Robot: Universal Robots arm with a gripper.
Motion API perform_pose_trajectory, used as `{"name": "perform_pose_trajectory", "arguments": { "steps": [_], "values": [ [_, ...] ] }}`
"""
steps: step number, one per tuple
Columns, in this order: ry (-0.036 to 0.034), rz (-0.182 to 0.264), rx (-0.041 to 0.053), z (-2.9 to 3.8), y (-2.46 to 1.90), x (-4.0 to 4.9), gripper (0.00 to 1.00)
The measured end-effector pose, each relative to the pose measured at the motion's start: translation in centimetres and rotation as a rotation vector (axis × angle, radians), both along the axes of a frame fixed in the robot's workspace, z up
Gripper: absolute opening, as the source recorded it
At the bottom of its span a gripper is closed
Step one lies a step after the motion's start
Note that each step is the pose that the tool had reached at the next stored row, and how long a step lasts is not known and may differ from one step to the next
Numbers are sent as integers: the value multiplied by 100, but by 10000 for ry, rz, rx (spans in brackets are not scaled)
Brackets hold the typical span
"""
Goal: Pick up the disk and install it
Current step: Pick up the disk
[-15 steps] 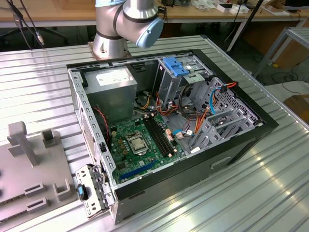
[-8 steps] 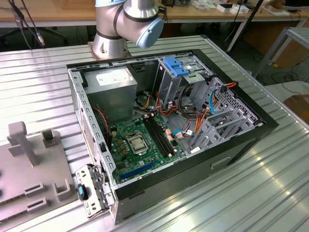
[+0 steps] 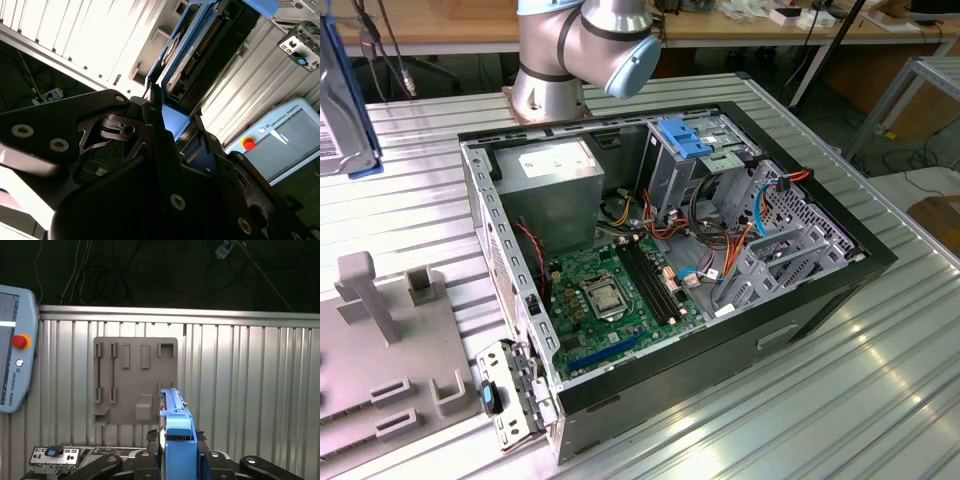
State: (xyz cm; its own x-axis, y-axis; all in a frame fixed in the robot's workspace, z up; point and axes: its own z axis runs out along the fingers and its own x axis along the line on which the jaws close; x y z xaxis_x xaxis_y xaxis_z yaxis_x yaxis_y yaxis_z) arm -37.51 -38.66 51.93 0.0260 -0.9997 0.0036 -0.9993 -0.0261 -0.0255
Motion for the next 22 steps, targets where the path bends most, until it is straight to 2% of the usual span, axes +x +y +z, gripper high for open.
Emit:
{"name": "perform_pose_trajectory", "arguments": {
  "steps": [3, 7, 11, 12, 15, 18, 20, 22],
  "values": [
    [1, -1, 0, -6, 4, 134, 37],
    [2, -1, -2, -18, 9, 445, 37],
    [1, 1, -13, -25, 9, 628, 37],
    [0, -1, -28, -30, 9, 727, 37],
    [0, 0, -89, -39, 2, 844, 37],
    [1, -1, -110, -54, -19, 901, 37],
    [1, -1, -156, -63, -26, 1004, 37],
    [0, -1, -164, -71, -25, 1094, 37]
  ]
}}
